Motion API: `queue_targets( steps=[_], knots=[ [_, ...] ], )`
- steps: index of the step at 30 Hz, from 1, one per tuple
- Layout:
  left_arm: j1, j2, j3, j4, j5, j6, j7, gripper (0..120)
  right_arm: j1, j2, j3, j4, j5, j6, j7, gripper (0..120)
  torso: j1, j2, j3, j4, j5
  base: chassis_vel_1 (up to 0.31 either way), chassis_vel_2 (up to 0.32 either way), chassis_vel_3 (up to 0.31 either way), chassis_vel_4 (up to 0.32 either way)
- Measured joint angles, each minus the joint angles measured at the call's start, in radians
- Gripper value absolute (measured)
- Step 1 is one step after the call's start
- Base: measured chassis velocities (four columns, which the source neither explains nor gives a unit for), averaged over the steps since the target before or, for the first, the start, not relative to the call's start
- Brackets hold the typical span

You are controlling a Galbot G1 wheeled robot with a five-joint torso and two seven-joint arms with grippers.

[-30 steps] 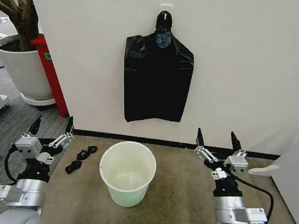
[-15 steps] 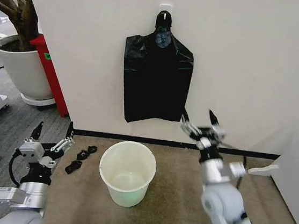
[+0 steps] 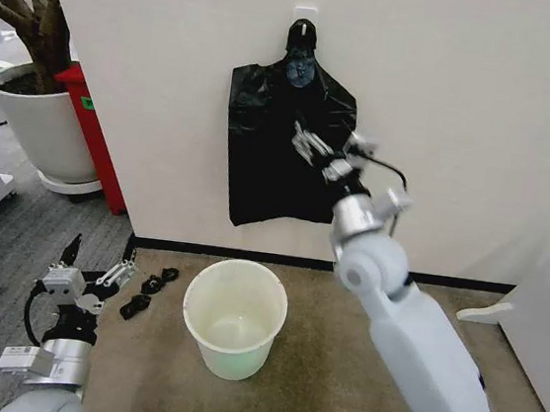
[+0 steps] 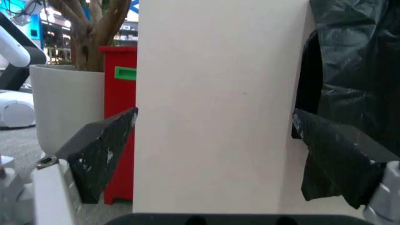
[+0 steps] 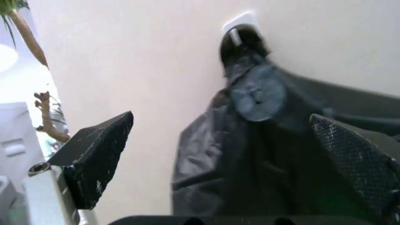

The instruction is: Place the garbage bag over the trash bin.

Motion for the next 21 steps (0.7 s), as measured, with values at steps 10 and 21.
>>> queue_targets(
  steps=[10,21],
  knots=[
    [-0.003,0.004,0.008,0.013,0.0,0.003,-0.005,98,0.247,0.048,-0.064,-0.205,0.108,-0.023,0.009,100,0.0,0.0,0.0,0.0,0.0,0.0,0.0,0.0,0.0],
    [-0.003,-0.002,0.011,0.029,0.005,-0.006,-0.005,98,0.286,0.088,-0.064,-0.34,0.096,-0.005,-0.033,100,0.0,0.0,0.0,0.0003,0.0001,0.0,0.0,0.0,0.0]
  ],
)
